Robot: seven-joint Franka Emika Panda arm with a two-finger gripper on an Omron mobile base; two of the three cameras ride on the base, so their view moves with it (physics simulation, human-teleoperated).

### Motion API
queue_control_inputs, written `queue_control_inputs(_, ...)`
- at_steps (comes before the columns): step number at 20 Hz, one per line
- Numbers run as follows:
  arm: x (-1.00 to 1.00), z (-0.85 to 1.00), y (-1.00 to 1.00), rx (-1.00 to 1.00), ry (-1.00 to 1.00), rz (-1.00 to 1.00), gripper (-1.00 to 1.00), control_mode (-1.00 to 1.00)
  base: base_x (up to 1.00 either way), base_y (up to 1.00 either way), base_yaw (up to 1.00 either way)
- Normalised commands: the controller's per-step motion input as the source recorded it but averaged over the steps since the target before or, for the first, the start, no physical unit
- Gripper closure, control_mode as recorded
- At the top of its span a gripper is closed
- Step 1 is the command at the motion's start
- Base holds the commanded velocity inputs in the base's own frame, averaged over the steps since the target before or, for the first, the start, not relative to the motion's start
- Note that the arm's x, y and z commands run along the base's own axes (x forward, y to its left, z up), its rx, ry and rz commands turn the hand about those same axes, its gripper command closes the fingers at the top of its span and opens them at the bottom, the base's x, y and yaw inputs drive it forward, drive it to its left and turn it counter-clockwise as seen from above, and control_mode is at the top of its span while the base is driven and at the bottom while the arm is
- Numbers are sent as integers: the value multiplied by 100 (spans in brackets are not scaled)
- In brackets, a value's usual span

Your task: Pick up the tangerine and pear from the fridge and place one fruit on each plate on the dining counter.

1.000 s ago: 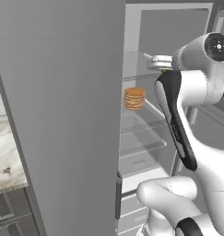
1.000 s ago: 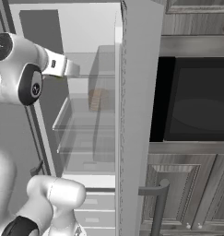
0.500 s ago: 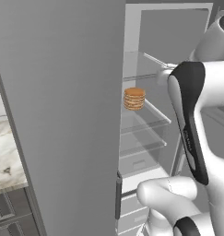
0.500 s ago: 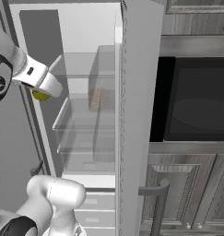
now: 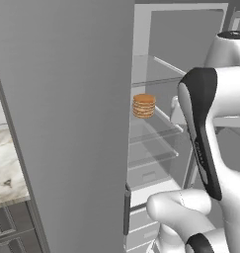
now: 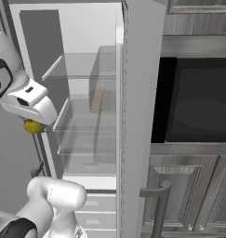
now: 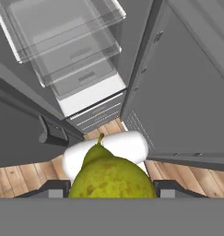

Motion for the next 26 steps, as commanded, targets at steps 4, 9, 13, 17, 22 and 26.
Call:
queue_control_inputs(4, -3, -66, 0, 6, 13, 0, 100, -100, 0, 0, 0)
queue_control_inputs(9, 0, -45, 0, 4, 1, 0, 100, -100, 0, 0, 0)
queue_control_inputs(13, 0, -36, 0, 0, 0, 0, 100, -100, 0, 0, 0)
queue_control_inputs(17, 0, 0, 0, 0, 0, 0, 100, -100, 0, 0, 0)
queue_control_inputs(22, 0, 0, 0, 0, 0, 0, 100, -100, 0, 0, 0)
queue_control_inputs(26, -6, 0, 0, 0, 0, 0, 100, 100, -10, 0, 0)
